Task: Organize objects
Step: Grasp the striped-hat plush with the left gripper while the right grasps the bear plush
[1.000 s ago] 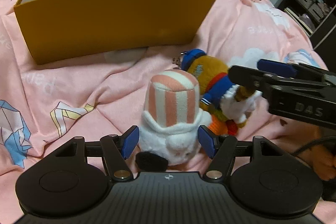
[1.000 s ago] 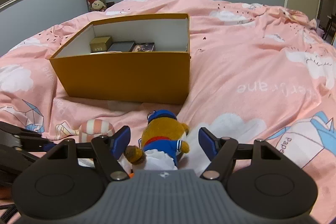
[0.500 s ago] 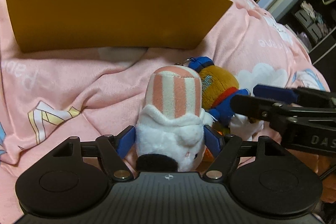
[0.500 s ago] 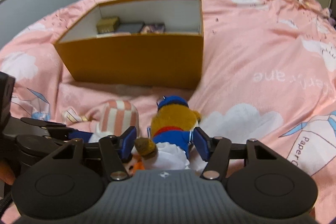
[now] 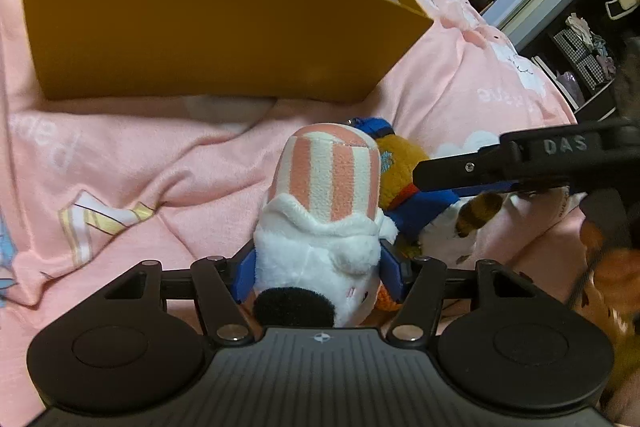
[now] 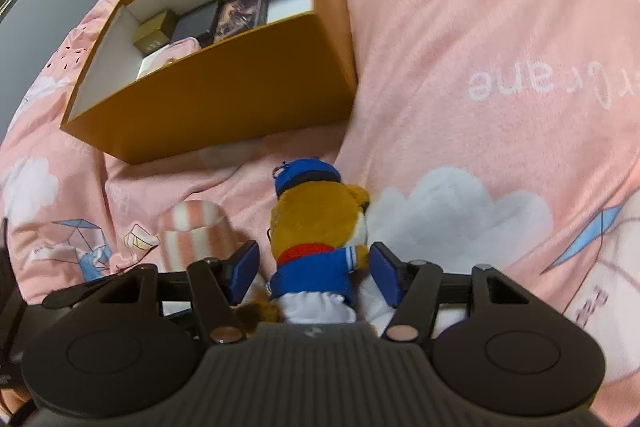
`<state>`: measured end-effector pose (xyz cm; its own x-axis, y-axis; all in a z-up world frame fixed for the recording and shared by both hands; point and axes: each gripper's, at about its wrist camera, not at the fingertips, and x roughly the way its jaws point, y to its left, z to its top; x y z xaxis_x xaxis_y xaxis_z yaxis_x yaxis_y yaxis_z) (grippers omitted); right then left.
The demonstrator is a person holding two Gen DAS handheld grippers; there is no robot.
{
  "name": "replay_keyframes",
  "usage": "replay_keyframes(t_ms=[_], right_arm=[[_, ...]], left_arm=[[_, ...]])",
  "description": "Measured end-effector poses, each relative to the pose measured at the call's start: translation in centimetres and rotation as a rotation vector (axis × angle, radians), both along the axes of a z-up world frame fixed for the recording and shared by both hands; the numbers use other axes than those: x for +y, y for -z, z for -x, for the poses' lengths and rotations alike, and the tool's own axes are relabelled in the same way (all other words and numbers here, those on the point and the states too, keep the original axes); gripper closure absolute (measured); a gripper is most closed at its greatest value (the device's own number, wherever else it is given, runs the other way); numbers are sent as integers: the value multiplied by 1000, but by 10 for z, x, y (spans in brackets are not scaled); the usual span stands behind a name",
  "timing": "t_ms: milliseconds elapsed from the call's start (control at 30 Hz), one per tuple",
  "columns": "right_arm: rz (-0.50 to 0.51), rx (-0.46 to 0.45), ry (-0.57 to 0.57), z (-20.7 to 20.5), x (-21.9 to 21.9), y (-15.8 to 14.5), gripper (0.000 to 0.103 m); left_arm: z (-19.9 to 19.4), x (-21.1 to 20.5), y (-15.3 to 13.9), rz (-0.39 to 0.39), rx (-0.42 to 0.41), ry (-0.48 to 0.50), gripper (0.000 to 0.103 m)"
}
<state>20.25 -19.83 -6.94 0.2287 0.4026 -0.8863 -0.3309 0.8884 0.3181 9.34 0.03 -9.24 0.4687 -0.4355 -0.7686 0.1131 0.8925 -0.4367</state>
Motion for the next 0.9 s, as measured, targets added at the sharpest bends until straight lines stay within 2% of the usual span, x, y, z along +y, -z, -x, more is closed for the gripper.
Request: replay_keyframes(t_ms=[200,267,333,433,567,633,700,767,900], right_arm=[[39,120,-55,-17,4,18,43],[32,137,-71,-17,8,22,53],[14,151,-81,-15,10,25,58],[18,122,-109,-7,15,24,62],[24,49,-140,2,20,9,65],[22,10,-155,7,22,-1,67],[12,-27,-169,10,22,-11,72],[-3,-46,-175,11,21,-18,86],[-13,-69,-198,11,26,-23,88]], left_arm=[[1,16,-11,9,5,-74,33],[1,20,-13,14,2,-92,33],[1,23,-16,9,3,-99,33],[1,25,-19,-4,3,-103,33],[2,28,-22,-37,-3,-110,33],[0,31,-20,-18,10,-117,33],[0,34,-19,-16,20,-127,33],[0,35,-19,-17,21,-133,33],[-2,36,-23,-18,16,-134,33]])
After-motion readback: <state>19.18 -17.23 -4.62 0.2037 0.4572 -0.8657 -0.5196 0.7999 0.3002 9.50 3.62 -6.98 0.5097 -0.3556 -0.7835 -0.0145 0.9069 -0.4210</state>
